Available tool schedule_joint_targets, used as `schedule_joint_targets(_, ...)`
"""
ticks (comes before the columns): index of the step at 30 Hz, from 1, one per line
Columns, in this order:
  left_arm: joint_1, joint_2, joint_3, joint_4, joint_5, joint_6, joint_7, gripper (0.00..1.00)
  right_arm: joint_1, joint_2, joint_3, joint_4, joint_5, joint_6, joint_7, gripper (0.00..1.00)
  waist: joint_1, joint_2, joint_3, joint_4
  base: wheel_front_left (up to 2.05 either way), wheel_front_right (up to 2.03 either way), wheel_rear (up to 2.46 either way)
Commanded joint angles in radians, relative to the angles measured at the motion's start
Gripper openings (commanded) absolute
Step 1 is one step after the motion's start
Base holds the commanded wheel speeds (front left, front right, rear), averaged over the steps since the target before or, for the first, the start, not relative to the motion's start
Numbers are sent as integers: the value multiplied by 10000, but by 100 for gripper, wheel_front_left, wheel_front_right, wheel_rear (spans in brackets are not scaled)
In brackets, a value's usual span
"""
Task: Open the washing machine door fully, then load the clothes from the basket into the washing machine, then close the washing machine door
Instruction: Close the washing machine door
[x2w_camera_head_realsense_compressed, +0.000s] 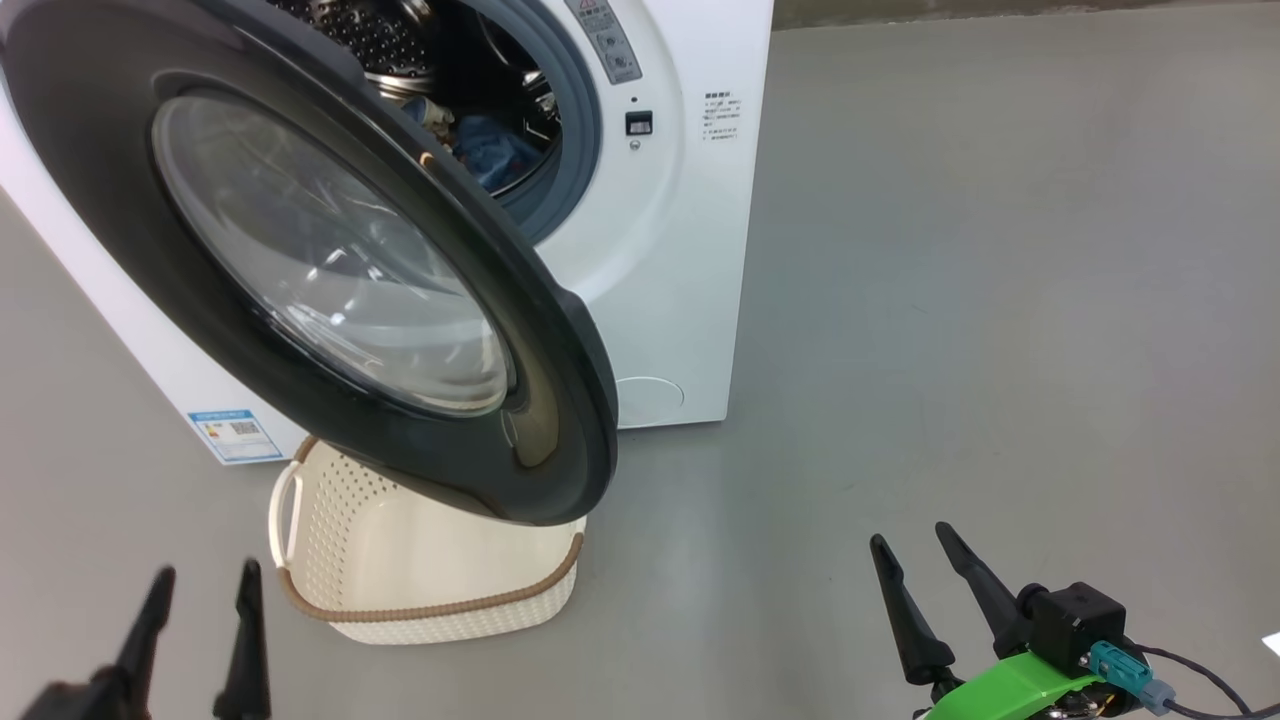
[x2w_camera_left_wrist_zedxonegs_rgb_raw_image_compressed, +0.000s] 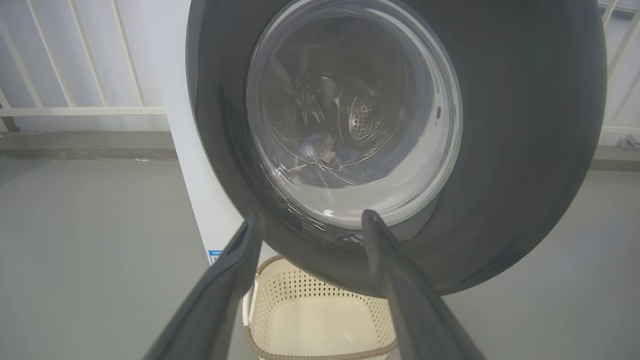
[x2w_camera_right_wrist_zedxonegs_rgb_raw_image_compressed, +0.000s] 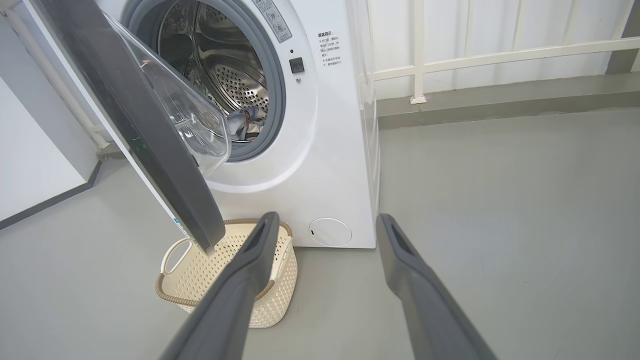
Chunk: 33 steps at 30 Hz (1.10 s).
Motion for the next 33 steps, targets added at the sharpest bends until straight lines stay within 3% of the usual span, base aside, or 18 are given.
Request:
schedule_joint_targets(1,-59,103,405,-127,223,-7,-63,100,-62,-16,261,-280,-75,16,-122,100,0,0,-23,-13,0,0,0)
schedule_joint_targets(15,944,-793,996,-421,1052,-281,-64,100,43,-24,232,-449,-101,16,-122,100,0,0,-132,-30,0,0,0)
schedule_joint_targets(33,803,-1206,1256,-345,1405,-527,-64,100,-21,-10,165,-447,-144,16,-122,100,0,0,-160,-27,0,0,0)
